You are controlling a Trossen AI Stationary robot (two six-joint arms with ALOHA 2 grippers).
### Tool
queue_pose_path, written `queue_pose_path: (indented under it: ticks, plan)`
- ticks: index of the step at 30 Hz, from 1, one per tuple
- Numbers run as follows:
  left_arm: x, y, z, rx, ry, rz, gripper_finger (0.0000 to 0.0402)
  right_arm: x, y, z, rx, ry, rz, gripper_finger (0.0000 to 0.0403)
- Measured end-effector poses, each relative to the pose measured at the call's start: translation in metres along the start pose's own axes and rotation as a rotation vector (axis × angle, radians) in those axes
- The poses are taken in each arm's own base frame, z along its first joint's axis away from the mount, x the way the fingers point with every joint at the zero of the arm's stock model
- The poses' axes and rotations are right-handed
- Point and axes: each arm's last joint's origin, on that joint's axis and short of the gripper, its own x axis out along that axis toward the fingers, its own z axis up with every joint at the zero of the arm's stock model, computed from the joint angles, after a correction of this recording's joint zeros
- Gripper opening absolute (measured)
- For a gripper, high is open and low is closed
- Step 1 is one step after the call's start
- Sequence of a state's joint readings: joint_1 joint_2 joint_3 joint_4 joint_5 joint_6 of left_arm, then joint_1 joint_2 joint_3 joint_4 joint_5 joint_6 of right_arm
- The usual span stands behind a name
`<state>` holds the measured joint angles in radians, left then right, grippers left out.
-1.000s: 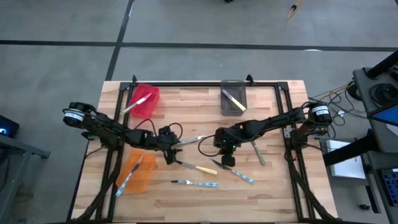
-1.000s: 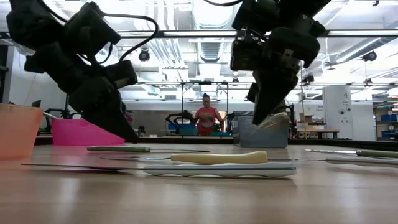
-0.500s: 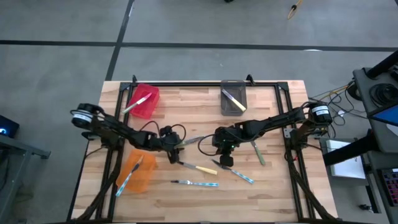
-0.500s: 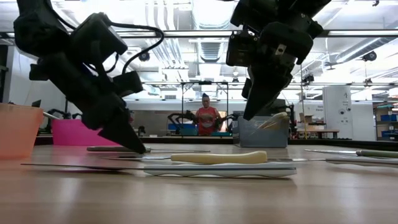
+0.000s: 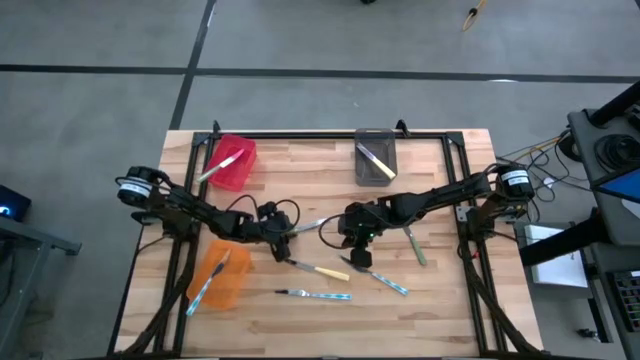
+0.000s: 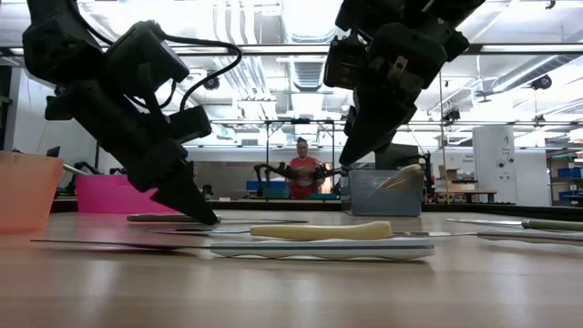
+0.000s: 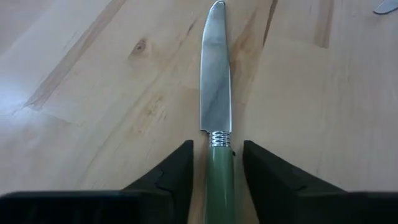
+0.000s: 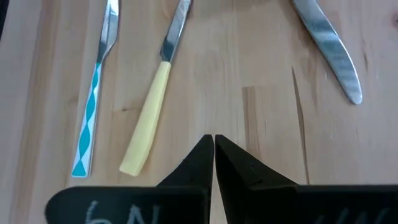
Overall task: Sort silverware by color (type)
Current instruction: Put the left green knife into the red bin
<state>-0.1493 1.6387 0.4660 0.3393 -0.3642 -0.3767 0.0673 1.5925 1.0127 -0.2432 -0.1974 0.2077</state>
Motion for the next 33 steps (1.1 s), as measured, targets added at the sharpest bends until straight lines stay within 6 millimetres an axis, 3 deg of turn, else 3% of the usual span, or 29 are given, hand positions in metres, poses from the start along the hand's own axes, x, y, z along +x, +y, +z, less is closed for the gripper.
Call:
queue_pose_path:
  ticks: [7,24,33]
  plan:
    - [0.000,0.001,-0.001,-0.046,0.006,0.012,0.0023,0.000,0.000,0.002,-0.008,-0.029,-0.014,0.0009]
    - [-0.013,-0.005,0.015,-0.157,-0.071,-0.004,0.0006,0.000,-0.002,-0.001,0.035,-0.002,-0.050,0.0009]
    - [-0.015,-0.004,0.014,-0.149,-0.054,0.005,0.0003,-0.004,-0.001,-0.030,0.237,0.290,-0.110,0.0008]
